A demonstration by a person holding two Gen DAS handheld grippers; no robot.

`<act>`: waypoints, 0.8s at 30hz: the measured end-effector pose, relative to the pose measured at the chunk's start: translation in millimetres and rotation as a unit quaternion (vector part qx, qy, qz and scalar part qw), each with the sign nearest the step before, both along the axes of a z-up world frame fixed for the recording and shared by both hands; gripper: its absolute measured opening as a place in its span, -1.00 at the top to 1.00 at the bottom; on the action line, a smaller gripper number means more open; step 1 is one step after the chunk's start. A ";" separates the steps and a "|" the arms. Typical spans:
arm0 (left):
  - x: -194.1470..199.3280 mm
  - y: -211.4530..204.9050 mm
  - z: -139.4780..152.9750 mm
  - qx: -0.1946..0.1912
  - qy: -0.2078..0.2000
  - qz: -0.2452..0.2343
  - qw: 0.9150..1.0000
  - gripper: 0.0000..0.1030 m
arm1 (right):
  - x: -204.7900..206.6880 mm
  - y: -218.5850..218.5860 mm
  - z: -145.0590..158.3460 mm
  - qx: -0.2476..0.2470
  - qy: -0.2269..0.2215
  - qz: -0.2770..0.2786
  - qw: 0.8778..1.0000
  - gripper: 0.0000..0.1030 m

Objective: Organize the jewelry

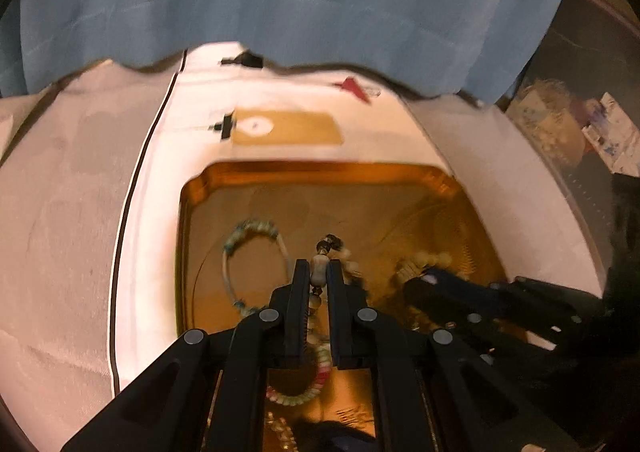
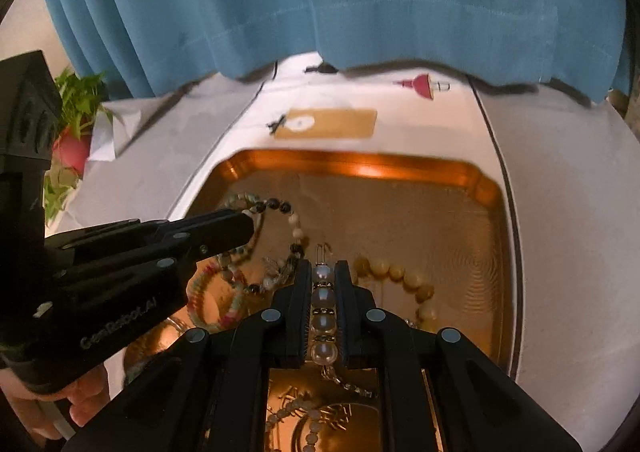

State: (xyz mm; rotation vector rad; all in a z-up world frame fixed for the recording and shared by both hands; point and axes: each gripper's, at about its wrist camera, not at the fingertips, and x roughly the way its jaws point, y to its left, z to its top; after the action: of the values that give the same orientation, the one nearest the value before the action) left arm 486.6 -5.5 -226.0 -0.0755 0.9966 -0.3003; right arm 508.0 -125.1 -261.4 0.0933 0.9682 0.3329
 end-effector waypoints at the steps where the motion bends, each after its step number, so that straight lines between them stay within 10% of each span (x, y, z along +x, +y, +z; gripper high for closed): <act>1: -0.9 0.3 -2.7 0.007 0.004 0.000 1.000 0.87 | -0.7 1.1 -1.6 -0.002 0.002 0.001 1.000 0.78; 8: 1.2 6.8 -12.8 0.018 0.026 0.021 0.999 0.87 | -2.2 6.5 -4.9 -0.009 0.014 -0.004 1.000 0.74; 10: -0.7 8.6 -8.3 0.015 0.024 0.032 0.999 0.86 | -1.9 6.4 -3.5 0.001 0.024 -0.005 1.000 0.19; 15: -21.1 17.8 18.1 0.029 -0.011 0.064 0.997 -0.22 | -19.2 -6.4 14.4 0.010 0.001 -0.029 1.000 -0.10; 24: -103.1 16.1 81.0 0.021 -0.061 0.046 0.997 -0.54 | -99.3 -11.3 61.6 -0.015 -0.032 -0.034 0.999 -0.28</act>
State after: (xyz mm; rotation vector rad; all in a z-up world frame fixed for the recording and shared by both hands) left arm 383.5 10.6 -145.0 -0.0637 0.8752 -0.1962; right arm 408.6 -136.4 -199.8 0.0883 0.9049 0.2581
